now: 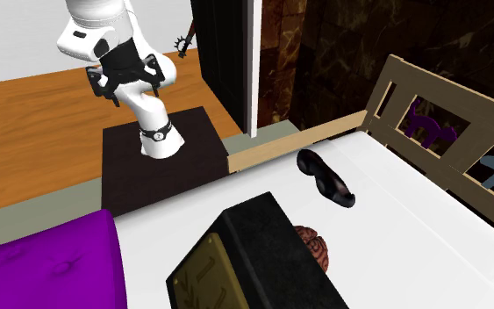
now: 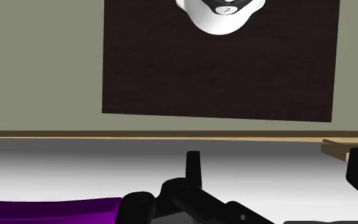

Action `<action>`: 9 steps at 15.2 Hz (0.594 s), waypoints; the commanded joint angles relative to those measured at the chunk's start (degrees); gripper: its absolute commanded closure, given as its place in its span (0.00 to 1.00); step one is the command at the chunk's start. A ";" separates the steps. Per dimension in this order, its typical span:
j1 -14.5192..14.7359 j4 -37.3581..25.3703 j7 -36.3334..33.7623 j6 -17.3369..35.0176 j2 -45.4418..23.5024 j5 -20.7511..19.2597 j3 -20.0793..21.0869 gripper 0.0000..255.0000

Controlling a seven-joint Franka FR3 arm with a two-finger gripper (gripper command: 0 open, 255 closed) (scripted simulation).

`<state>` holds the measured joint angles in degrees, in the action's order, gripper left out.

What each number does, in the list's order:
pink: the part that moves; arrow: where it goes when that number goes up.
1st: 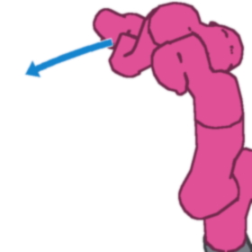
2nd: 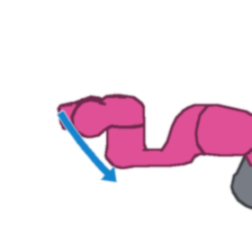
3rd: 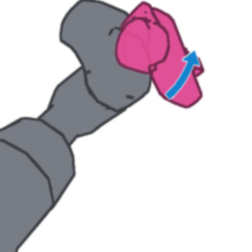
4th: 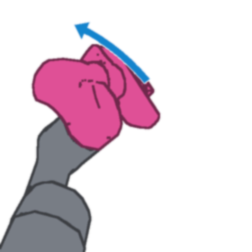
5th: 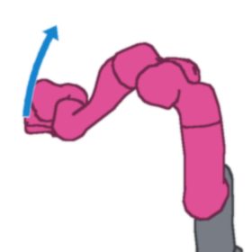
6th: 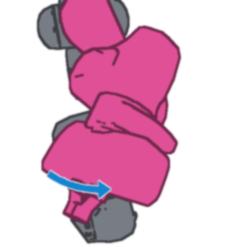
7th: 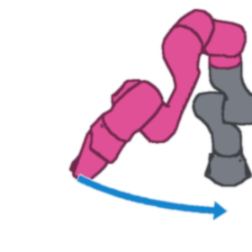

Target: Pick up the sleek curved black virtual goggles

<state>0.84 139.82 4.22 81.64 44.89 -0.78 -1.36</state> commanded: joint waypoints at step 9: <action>3.64 1.22 -9.31 10.37 -7.43 7.33 8.65 0.00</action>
<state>4.07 141.49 -3.95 90.92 38.66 5.76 6.27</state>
